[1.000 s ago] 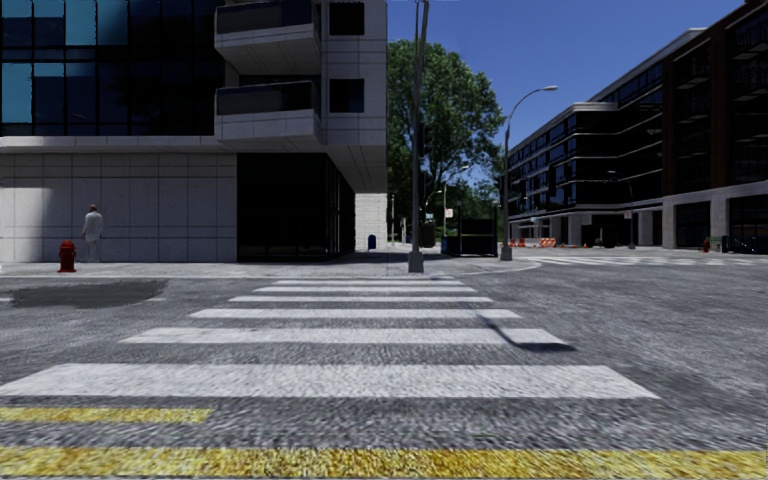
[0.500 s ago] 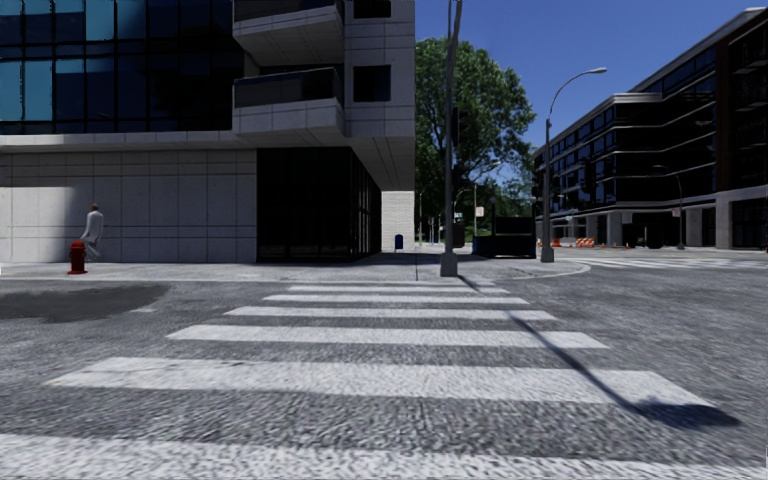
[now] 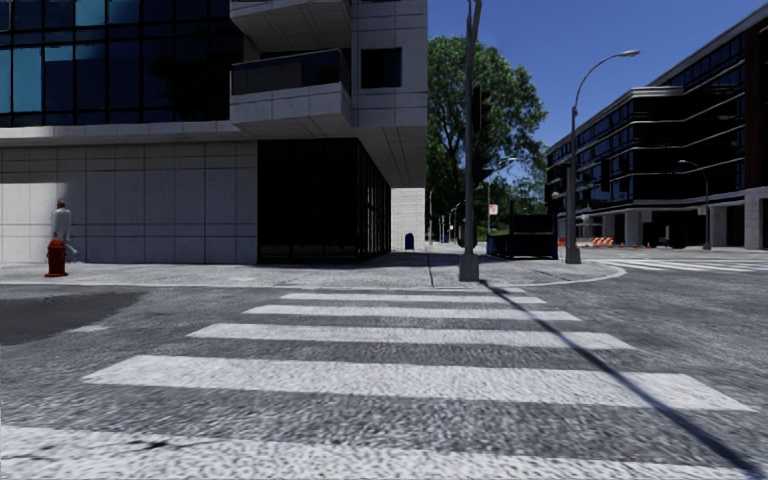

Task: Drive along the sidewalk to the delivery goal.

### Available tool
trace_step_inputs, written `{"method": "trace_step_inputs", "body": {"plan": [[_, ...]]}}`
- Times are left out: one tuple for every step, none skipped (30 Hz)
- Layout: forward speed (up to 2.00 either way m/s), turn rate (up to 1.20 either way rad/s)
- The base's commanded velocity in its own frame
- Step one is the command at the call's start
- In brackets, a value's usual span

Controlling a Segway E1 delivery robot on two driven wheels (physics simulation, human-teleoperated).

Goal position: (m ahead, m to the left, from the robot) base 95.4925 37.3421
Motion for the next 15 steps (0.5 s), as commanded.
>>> {"method": "trace_step_inputs", "body": {"plan": [[2.00, 0.00], [2.00, 0.00], [2.00, 0.00], [2.00, 0.00], [2.00, 0.00], [2.00, 0.00], [2.00, 0.00], [2.00, 0.00], [2.00, 0.00], [2.00, 0.00], [2.00, 0.00], [2.00, 0.00], [2.00, 0.00], [2.00, 0.00], [2.00, 0.00]]}}
